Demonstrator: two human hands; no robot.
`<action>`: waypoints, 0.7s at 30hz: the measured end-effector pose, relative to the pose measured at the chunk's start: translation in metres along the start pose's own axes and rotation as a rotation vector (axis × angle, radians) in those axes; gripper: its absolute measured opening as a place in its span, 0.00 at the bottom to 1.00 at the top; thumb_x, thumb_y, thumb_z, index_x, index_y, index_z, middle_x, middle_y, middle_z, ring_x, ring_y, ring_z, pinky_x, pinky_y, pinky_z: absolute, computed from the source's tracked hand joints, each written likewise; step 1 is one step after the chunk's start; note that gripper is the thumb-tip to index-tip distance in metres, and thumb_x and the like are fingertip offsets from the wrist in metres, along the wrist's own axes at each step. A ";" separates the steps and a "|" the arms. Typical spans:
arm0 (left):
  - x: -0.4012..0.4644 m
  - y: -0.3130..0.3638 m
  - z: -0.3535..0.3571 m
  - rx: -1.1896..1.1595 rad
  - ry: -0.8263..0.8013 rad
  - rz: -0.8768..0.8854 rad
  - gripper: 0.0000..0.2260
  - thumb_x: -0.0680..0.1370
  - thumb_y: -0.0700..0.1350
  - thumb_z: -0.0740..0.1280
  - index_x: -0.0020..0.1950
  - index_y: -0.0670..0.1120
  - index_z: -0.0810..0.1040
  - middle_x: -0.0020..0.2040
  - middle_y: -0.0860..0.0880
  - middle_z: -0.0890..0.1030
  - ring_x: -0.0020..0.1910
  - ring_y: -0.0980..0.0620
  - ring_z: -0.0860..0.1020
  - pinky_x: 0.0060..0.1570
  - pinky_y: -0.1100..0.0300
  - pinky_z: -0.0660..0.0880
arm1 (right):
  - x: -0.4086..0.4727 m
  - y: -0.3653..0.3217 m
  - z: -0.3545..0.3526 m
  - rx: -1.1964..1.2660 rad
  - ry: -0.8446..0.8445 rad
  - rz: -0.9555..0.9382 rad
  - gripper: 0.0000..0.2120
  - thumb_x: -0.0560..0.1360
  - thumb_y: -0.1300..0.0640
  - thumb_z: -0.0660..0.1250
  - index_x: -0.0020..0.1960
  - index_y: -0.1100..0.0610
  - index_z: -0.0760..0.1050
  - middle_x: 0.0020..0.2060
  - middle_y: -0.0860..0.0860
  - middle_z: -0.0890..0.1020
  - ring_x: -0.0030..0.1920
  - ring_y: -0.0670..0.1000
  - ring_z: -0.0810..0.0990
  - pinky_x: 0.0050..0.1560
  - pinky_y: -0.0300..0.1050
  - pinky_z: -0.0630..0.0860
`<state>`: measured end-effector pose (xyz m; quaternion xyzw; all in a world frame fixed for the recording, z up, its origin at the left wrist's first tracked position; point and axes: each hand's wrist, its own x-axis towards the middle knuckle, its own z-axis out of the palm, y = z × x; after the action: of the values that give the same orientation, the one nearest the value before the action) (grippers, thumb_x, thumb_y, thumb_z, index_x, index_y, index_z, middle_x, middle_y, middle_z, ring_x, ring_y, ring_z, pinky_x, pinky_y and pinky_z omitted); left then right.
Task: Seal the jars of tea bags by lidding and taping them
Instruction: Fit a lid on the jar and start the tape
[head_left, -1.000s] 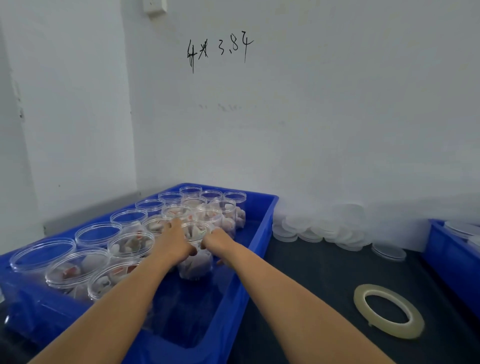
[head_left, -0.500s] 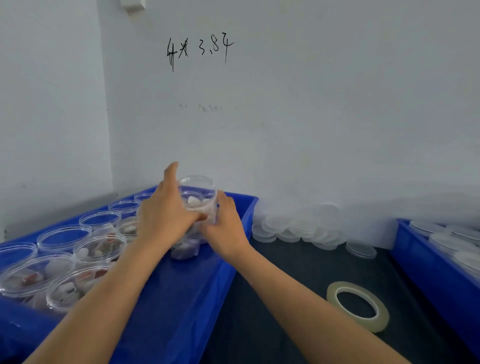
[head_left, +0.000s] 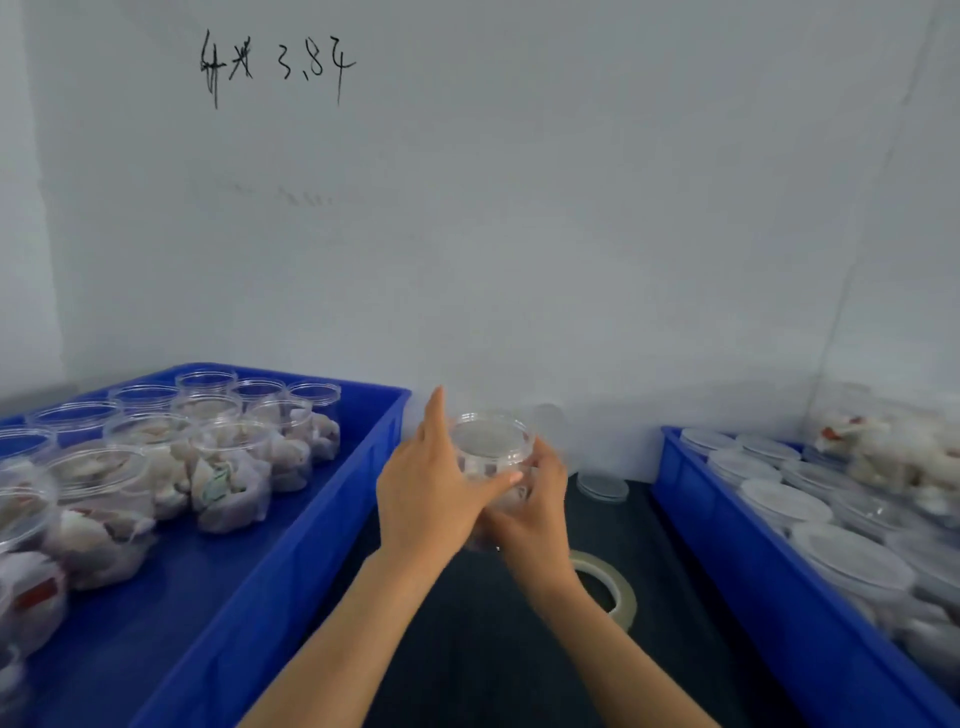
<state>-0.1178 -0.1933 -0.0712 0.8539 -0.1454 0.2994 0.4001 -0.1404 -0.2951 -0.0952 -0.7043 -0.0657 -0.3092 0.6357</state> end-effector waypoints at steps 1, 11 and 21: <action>-0.005 -0.006 0.009 -0.041 -0.027 -0.003 0.48 0.66 0.68 0.71 0.78 0.52 0.53 0.69 0.54 0.74 0.63 0.52 0.75 0.60 0.53 0.75 | -0.002 0.009 -0.005 -0.030 0.031 0.020 0.33 0.66 0.61 0.77 0.61 0.36 0.67 0.58 0.46 0.68 0.58 0.49 0.75 0.53 0.45 0.79; -0.037 -0.060 0.069 -0.476 -0.169 -0.134 0.11 0.77 0.48 0.69 0.57 0.61 0.72 0.55 0.60 0.78 0.55 0.60 0.77 0.49 0.68 0.74 | -0.017 0.070 -0.022 -0.108 0.059 0.133 0.41 0.64 0.57 0.80 0.70 0.46 0.61 0.58 0.38 0.65 0.58 0.36 0.70 0.52 0.29 0.72; -0.037 -0.079 0.096 -0.393 -0.489 -0.296 0.37 0.63 0.51 0.81 0.68 0.56 0.67 0.58 0.57 0.78 0.56 0.57 0.77 0.58 0.54 0.76 | -0.005 0.093 -0.027 -0.202 0.041 0.105 0.41 0.61 0.56 0.80 0.67 0.45 0.62 0.58 0.41 0.68 0.57 0.37 0.72 0.52 0.32 0.74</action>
<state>-0.0707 -0.2168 -0.1895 0.8190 -0.1664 -0.0091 0.5491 -0.1090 -0.3359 -0.1773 -0.7608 0.0157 -0.2946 0.5781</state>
